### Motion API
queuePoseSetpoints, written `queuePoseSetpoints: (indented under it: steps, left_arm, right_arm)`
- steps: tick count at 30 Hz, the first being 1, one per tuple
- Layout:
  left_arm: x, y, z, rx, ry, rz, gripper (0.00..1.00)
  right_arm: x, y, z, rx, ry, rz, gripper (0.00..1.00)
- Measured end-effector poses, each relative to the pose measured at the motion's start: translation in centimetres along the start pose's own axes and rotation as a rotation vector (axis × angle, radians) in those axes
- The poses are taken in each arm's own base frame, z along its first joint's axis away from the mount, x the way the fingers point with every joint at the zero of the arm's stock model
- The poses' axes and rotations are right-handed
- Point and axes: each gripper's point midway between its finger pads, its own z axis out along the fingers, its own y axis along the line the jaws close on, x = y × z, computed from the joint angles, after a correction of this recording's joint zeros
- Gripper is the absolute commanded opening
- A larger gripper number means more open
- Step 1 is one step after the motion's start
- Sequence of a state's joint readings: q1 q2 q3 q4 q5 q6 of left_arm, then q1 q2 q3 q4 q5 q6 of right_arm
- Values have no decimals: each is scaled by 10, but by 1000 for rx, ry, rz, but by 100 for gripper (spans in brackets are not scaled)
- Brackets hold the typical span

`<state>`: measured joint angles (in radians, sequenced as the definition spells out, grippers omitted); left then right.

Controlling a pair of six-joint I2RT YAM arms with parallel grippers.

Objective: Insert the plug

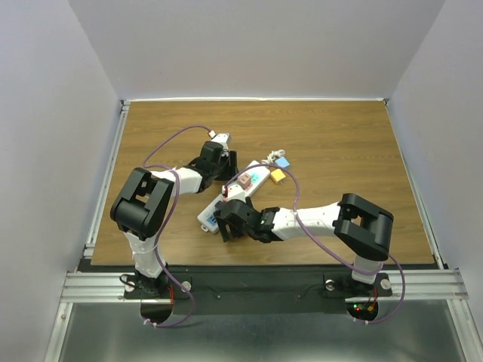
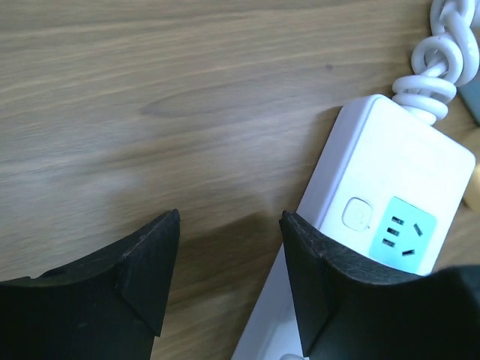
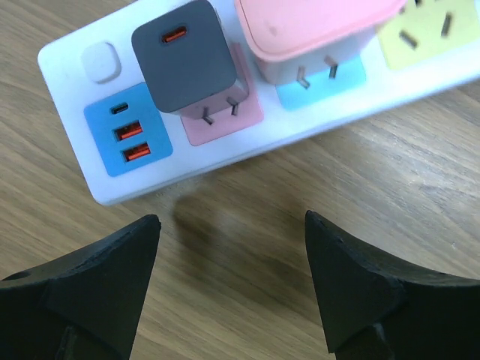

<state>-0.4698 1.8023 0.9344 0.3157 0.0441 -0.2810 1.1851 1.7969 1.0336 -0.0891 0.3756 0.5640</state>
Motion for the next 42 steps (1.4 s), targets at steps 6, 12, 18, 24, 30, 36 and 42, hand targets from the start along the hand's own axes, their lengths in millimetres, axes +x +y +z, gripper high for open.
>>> queuePoseSetpoints:
  steps: [6, 12, 18, 24, 30, 36, 42]
  left_arm:
    - [7, -21, -2, 111, 11, 37, 67]
    - [-14, 6, -16, 33, -26, 23, 70]
    - [-93, 4, -80, 12, -262, 23, 74]
    - [-127, -76, -121, 110, -385, 134, 74]
    - [-92, -170, -90, 198, -284, 242, 74]
    - [-12, -187, -28, 150, -84, 320, 74]
    - [16, -173, -2, 85, -3, 341, 74]
  right_arm:
    - [-12, -1, -4, 4, -41, -16, 86]
    - [-72, -25, -66, 18, -244, 33, 89]
    - [-148, -133, -102, 176, -427, 224, 90]
    - [-157, -260, -98, 390, -419, 382, 90]
    - [-141, -347, -95, 466, -365, 529, 90]
    - [-145, -385, -122, 452, -423, 626, 90]
    - [-164, -391, -158, 397, -528, 645, 90]
